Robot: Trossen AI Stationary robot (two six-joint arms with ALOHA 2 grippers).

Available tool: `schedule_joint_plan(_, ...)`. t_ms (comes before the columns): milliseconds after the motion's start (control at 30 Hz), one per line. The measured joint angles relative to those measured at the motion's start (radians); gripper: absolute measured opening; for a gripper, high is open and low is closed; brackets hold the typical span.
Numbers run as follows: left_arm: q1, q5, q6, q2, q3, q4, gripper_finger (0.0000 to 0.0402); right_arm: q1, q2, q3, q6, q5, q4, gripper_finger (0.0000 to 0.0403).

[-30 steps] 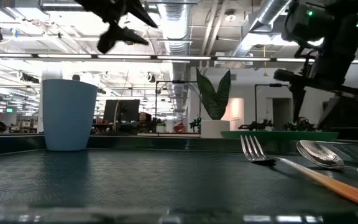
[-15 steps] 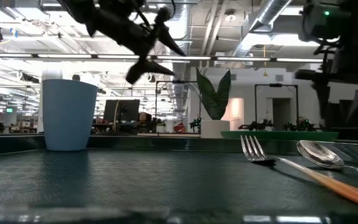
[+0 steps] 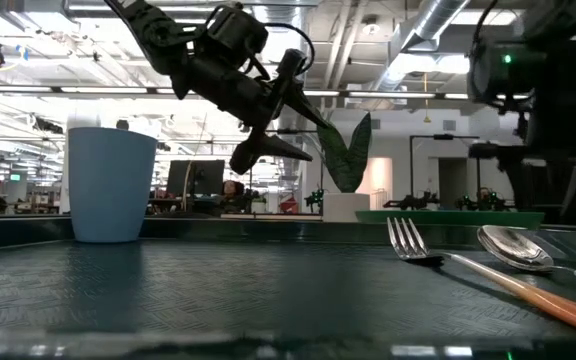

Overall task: Pick and place plate/cup/fork/spoon on tray
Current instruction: Put the green plate on the bottom left of the serving tray

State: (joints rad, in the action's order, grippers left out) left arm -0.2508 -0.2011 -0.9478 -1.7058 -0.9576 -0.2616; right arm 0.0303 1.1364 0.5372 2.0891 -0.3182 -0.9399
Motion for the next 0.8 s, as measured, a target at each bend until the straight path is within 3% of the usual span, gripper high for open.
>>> schedule_joint_plan(133,0.000,0.024,0.004,0.001,-0.003,0.000,0.0224,0.014,0.042,-0.004,0.007,0.007,0.028,0.0187)
schedule_joint_plan(433,-0.001,0.030,0.003,0.003,-0.003,0.005,0.0224,0.063,0.111,0.000,-0.060,-0.008,0.157,0.0022)
schedule_joint_plan(800,-0.001,0.065,-0.022,0.003,-0.003,0.013,0.0224,0.058,0.021,-0.004,-0.055,-0.021,0.150,0.0007)
